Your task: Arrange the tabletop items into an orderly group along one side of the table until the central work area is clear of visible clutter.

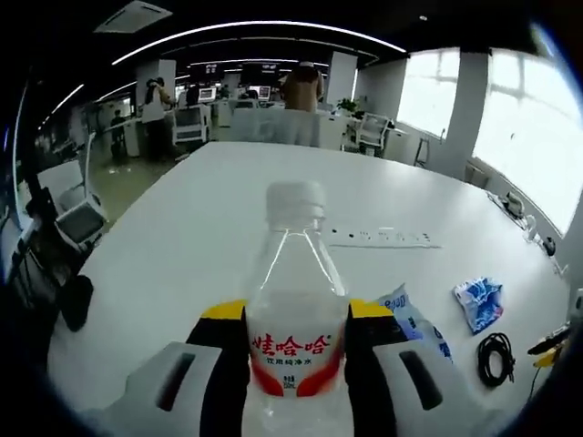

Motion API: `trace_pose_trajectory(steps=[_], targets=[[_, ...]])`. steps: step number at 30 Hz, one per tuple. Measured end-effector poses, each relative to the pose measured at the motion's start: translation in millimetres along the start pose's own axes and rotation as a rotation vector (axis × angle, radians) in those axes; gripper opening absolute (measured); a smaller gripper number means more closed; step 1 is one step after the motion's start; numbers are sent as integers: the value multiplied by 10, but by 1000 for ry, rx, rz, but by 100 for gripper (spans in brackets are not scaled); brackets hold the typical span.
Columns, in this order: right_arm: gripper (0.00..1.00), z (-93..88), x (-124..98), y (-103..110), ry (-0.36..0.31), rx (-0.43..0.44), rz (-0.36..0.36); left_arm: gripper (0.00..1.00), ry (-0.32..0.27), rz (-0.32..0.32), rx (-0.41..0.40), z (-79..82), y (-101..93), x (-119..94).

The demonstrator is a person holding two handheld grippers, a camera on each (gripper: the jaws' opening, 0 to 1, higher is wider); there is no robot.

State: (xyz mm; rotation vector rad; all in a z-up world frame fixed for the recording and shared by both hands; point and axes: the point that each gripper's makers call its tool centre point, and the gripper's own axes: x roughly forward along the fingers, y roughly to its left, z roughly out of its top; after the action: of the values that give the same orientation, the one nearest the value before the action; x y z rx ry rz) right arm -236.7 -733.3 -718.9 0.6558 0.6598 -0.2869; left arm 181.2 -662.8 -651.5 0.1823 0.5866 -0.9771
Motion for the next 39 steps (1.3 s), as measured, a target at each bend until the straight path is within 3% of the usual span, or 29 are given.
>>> trace_pose_trajectory(steps=[3,8,18,39], targets=[[34,0,-21,-16,-5,2,-7,39,-18,-13,7,130,40,30],[34,5,-51,-45,-14,9,-19,39,-28,-8,24,185,106,53],[34,-30,-59,-64,-3,7,-26,40,-3,-15,57,116,213,128],[34,-98,-26,-70,28,7,-31,39,15,-15,49,80,351,199]])
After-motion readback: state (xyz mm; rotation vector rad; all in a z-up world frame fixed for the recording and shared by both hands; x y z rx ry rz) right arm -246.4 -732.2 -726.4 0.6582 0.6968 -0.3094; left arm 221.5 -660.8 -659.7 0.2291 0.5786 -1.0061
